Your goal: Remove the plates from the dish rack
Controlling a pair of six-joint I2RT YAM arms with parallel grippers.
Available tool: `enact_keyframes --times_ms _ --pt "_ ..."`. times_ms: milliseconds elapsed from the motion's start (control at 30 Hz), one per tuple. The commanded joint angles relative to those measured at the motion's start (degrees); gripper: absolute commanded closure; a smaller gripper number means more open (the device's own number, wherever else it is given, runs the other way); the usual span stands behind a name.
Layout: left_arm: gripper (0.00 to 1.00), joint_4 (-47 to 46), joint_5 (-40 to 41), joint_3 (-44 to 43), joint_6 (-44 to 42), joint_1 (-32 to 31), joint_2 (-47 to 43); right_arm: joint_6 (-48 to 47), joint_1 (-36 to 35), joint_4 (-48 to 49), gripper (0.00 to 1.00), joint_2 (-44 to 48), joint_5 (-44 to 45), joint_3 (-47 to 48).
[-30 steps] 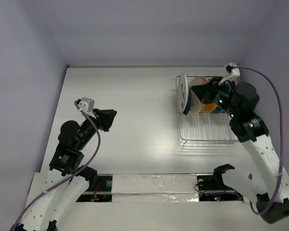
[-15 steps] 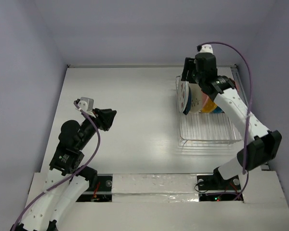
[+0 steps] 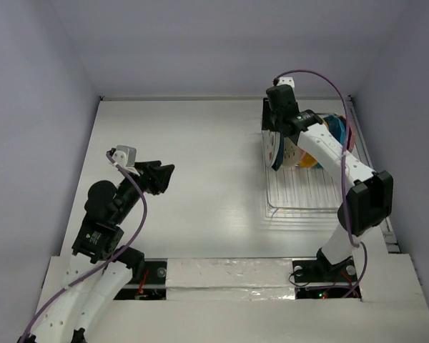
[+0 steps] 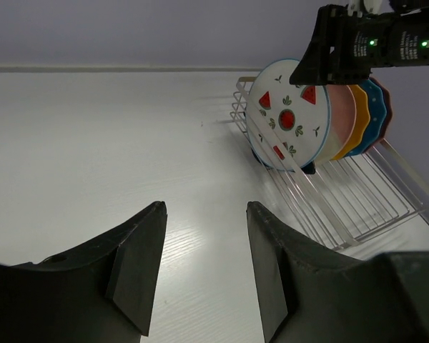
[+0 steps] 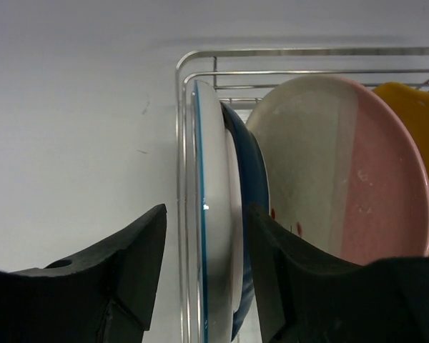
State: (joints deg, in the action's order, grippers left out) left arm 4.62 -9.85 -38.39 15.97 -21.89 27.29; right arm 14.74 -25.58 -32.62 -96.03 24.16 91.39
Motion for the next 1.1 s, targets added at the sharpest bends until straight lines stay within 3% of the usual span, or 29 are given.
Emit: enact_keyframes --times_ms 0,167,300,567,767,1067 --pt "0.54 -1.5 -0.1 -2.1 0.2 0.4 -0.7 -0.6 -0.1 -1.9 0.47 -2.0 5.4 3.3" --pt "0.54 -1.7 -0.7 -2.1 0.1 0.4 -1.2 -0.9 -0.7 -3.2 0.55 -3.0 10.2 3.7" --pt "0.54 -1.7 -0.7 -2.1 0.0 0.4 -1.4 -1.6 -2.8 -4.4 0.74 -3.6 14.1 5.6" --pt "0.54 -1.6 -0.7 -2.2 0.1 0.4 -1.8 -3.8 -7.2 -9.2 1.0 -6.2 22.5 13.5" --pt "0.54 -1.6 -0.6 -2.2 0.0 0.4 -2.2 -6.5 -9.0 -8.6 1.0 -4.7 27.5 16.0" --pt "0.54 -1.5 -0.4 -2.2 0.1 0.4 -2.2 -6.8 -9.6 -6.6 1.0 2.9 26.9 16.1"
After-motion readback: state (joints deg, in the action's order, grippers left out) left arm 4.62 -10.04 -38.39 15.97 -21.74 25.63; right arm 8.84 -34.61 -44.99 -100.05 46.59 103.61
